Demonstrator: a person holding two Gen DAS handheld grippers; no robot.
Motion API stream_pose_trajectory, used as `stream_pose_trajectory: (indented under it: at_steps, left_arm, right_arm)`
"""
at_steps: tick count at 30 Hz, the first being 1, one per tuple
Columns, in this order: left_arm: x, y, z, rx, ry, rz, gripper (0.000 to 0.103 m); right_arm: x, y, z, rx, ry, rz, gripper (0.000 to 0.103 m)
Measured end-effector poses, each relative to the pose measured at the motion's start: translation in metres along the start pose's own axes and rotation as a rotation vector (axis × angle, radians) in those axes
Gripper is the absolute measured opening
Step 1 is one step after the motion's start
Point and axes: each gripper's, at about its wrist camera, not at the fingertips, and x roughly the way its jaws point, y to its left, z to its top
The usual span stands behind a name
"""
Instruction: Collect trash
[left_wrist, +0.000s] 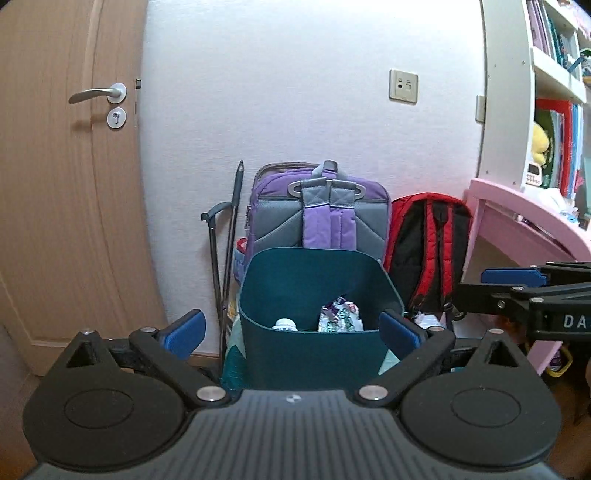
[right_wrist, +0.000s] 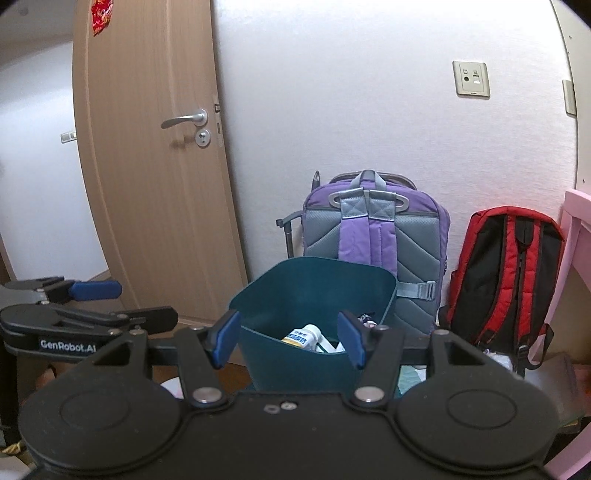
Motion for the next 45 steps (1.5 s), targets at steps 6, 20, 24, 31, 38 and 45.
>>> stream_pose_trajectory:
  at_steps: [6, 20, 24, 31, 38, 45]
  left_arm:
    - [-0.008, 0.000, -0.001, -0.004, -0.010, 0.010, 0.101]
    - [-0.014, 0.001, 0.000, -0.012, -0.027, 0.001, 0.101]
    - [-0.016, 0.000, 0.002, -0.010, -0.033, -0.002, 0.101]
    - [-0.020, -0.001, 0.003, -0.008, -0.047, -0.002, 0.101]
    - [-0.022, 0.000, 0.003, -0.008, -0.048, -0.001, 0.101]
    - [-0.021, -0.001, 0.003, -0.007, -0.048, 0.006, 0.101]
  right_arm:
    - [-0.005, 0.006, 0.001, -0.001, -0.006, 0.013, 0.058]
    - [-0.008, 0.012, -0.003, -0.011, -0.009, 0.025, 0.059]
    - [-0.006, 0.012, -0.002, -0.013, -0.005, 0.026, 0.059]
    - [-0.007, 0.013, -0.002, -0.015, -0.005, 0.030, 0.059]
    - [-0.007, 0.013, -0.002, -0.016, -0.003, 0.040, 0.059]
    - [-0.006, 0.012, -0.002, -0.012, -0.001, 0.046, 0.059]
